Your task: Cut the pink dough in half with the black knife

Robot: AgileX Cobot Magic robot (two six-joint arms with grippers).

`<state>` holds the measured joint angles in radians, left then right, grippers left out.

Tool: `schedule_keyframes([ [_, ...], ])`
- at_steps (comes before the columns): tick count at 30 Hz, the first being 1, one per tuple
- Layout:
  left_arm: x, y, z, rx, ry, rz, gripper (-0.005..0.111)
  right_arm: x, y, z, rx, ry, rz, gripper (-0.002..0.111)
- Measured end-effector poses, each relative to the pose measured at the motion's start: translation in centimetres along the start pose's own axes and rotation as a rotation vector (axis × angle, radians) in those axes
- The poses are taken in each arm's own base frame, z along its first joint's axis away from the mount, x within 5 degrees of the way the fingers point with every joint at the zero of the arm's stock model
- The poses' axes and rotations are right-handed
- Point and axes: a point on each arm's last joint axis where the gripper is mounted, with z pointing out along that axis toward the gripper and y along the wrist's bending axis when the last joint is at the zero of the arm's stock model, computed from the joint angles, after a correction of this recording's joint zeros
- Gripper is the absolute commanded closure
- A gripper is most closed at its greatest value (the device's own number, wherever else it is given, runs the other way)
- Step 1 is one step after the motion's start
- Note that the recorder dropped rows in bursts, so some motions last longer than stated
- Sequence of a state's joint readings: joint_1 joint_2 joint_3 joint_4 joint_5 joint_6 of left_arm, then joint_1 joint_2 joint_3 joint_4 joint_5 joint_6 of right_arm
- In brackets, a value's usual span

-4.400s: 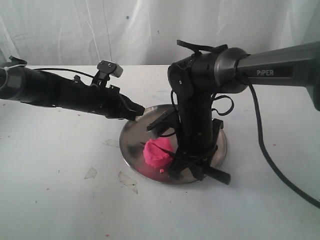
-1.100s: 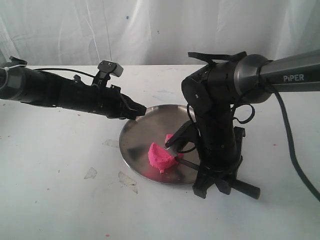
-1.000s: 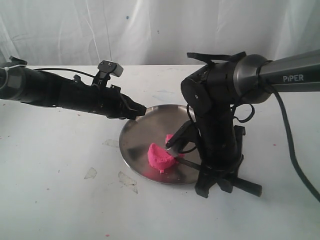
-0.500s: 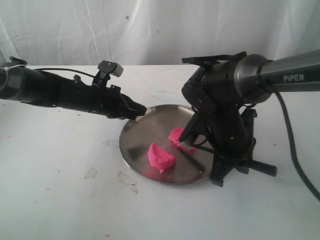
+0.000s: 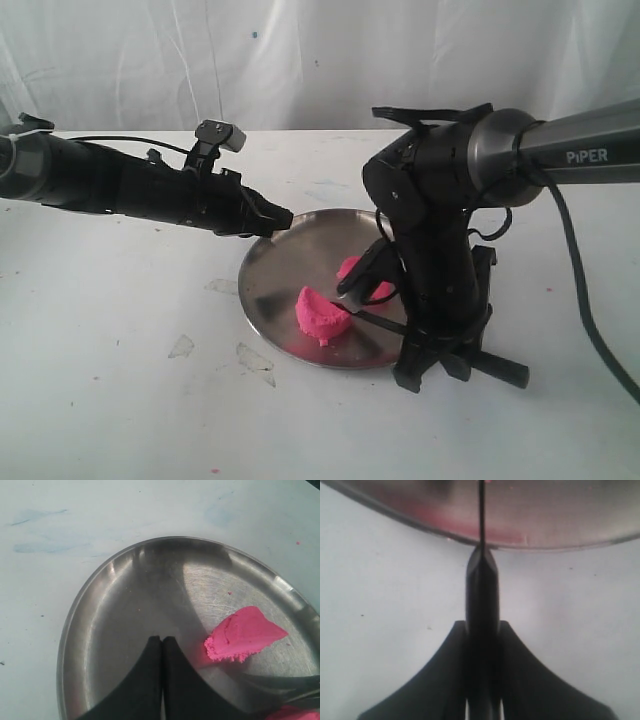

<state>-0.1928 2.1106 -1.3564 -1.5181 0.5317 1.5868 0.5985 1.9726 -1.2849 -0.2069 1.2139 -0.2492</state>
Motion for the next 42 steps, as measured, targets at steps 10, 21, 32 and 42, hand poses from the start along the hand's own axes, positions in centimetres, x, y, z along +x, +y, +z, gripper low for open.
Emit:
schedule_keyframes([
  [10, 0.0, 0.0, 0.0, 0.002, 0.0, 0.0, 0.107, -0.3, 1.1, -0.1, -0.12, -0.036, -0.044, 0.108],
  [21, 0.0, -0.1, 0.0, 0.006, -0.001, 0.0, 0.107, 0.3, -1.6, -0.1, 0.175, 0.038, 0.005, 0.108],
  [32, -4.4, -2.5, -4.2, -0.039, -0.046, 0.109, 0.107, 1.1, -4.2, 0.7, 0.159, 0.005, 0.155, 0.108],
  [42, -8.0, -6.6, -10.8, -0.18, -0.046, 0.182, 0.107, -1.2, -3.0, -2.2, -0.254, -0.307, 0.166, 0.108],
])
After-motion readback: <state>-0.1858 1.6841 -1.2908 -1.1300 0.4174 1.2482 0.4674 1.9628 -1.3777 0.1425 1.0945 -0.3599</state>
